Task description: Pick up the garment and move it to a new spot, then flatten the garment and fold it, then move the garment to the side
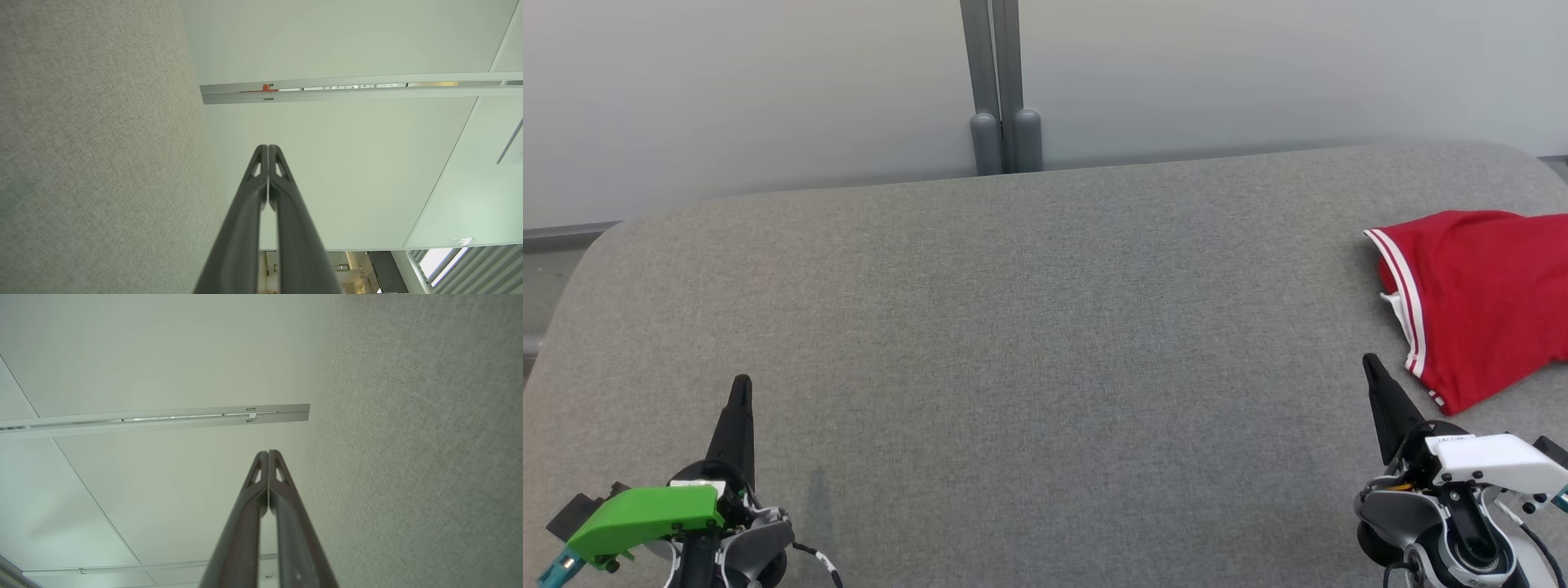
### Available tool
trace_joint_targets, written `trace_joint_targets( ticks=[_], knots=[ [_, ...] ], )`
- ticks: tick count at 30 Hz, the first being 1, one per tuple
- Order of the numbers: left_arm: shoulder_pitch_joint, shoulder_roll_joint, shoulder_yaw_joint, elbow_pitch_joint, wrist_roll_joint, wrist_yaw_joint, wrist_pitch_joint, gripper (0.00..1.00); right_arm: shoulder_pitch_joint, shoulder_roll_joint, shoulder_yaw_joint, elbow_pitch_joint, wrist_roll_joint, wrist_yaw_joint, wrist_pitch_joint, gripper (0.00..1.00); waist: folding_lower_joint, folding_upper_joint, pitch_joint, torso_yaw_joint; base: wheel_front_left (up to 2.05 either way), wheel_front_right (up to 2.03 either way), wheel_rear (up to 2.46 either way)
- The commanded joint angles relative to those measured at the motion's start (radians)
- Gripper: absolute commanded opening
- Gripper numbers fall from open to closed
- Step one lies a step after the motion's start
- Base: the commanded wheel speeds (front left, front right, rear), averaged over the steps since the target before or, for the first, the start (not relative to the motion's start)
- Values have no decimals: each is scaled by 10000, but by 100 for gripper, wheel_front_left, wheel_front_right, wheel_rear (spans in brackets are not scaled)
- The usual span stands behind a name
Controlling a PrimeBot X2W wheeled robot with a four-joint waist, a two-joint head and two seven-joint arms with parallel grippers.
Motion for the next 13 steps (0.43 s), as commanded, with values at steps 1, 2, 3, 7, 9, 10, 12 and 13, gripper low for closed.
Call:
trace_joint_targets(
  ticks=[1, 2, 3, 7, 9, 10, 12, 13],
  knots=[
    [-161, 81, 33, 13, -21, -65, 41, 0, -72, -4, -25, 25, 69, 7, 22, 0, 0, 0, 0, 0, 0, 0, 0],
    [-157, 81, 34, 14, -21, -63, 42, 0, -72, -2, -25, 25, 66, 7, 25, 0, 0, 0, 0, 0, 0, 0, 0],
    [-157, 81, 34, 13, -20, -63, 42, 0, -72, -1, -28, 24, 63, 7, 28, 0, 0, 0, 0, 0, 0, 0, 0],
    [-157, 80, 35, 13, -19, -56, 43, 0, -74, 5, -35, 23, 53, 7, 36, 0, 0, 0, 0, 0, 0, 0, 0],
    [-157, 79, 35, 12, -18, -56, 44, 0, -74, 7, -38, 23, 48, 7, 35, 0, 0, 0, 0, 0, 0, 0, 0],
    [-157, 79, 36, 12, -18, -56, 44, 0, -74, 10, -40, 23, 45, 7, 36, 0, 0, 0, 0, 0, 0, 0, 0],
    [-157, 78, 37, 12, -17, -56, 45, 0, -75, 12, -43, 23, 40, 7, 41, 0, 0, 0, 0, 0, 0, 0, 0],
    [-157, 78, 35, 12, -17, -56, 45, 0, -75, 13, -44, 24, 38, 7, 43, 0, 0, 0, 0, 0, 0, 0, 0]
  ],
)
